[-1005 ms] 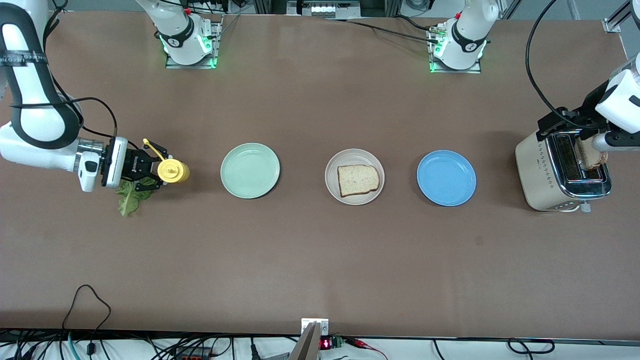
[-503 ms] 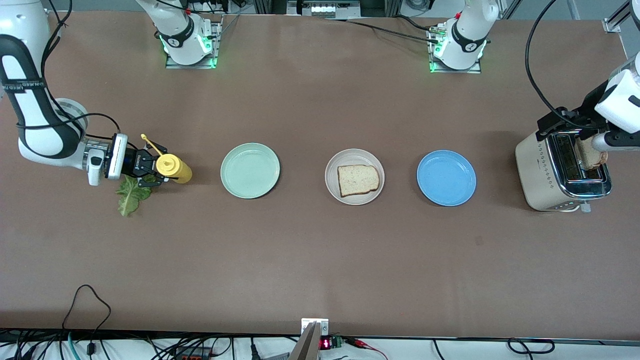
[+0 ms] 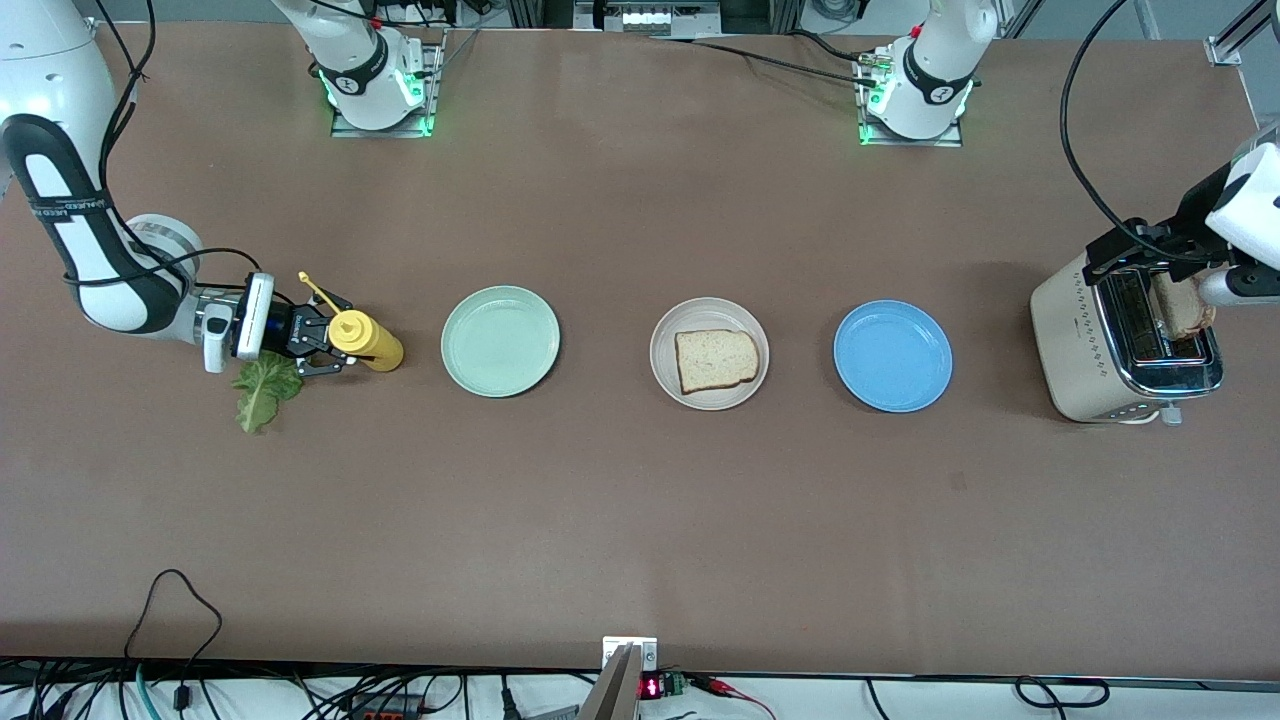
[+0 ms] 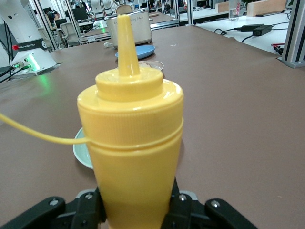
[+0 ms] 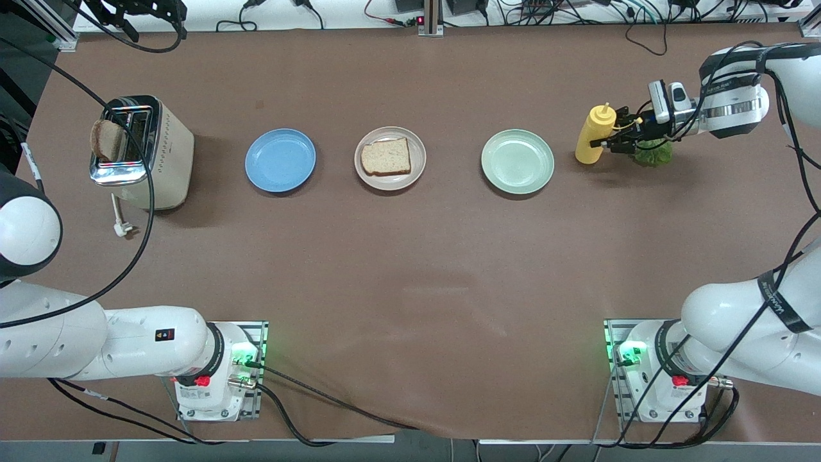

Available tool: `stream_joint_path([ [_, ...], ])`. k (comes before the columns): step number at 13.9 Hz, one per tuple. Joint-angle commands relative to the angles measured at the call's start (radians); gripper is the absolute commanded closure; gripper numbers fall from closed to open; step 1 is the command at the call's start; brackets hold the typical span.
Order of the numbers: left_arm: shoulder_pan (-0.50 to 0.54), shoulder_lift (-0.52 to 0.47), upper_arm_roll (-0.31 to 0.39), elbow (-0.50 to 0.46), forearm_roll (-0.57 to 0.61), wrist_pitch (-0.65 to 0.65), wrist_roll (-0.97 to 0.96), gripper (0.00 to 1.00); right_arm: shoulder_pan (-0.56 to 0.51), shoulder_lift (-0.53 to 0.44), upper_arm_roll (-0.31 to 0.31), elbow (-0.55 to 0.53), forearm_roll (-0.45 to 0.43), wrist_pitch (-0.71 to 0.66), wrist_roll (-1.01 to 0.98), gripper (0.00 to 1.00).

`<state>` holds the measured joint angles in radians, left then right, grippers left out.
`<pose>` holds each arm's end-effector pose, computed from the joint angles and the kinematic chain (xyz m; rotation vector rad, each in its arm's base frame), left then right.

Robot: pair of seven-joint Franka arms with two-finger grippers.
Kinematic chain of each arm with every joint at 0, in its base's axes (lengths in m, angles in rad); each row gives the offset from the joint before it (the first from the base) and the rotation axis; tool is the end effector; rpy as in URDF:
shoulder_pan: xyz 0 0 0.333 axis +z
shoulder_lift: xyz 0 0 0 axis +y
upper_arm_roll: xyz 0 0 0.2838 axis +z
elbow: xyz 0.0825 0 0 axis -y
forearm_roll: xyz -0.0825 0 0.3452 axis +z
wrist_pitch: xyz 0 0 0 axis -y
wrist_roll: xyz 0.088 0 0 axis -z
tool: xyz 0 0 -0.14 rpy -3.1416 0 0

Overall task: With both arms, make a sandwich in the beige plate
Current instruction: 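Set the yellow bottle down and hold the right gripper still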

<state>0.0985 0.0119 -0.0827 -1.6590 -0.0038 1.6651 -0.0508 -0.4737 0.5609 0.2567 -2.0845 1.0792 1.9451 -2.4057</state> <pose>0.5247 0.0080 0.5229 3.1351 0.1050 -0.0092 0.4962 -0.0129 0.1467 -1.6393 -1.3501 -0.8940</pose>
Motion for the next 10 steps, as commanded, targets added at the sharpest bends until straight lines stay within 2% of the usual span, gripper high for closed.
stream_joint_path([
  [1,0.006,-0.012,-0.012,-0.016,0.015,0.016,0.012,0.0,-0.02,0.011,0.012,0.007,0.025,-0.02,-0.032,0.88],
  [4,0.006,-0.01,-0.012,-0.016,0.015,0.034,0.014,0.0,-0.02,0.014,0.012,0.007,0.025,-0.017,-0.032,0.79],
  [8,0.007,-0.012,-0.012,-0.018,0.015,0.031,0.014,0.0,-0.02,0.019,0.012,0.007,0.025,-0.012,-0.023,0.53],
  [10,0.006,-0.01,-0.012,-0.018,0.015,0.033,0.014,0.0,-0.02,0.02,0.012,0.007,0.025,-0.011,-0.02,0.45],
])
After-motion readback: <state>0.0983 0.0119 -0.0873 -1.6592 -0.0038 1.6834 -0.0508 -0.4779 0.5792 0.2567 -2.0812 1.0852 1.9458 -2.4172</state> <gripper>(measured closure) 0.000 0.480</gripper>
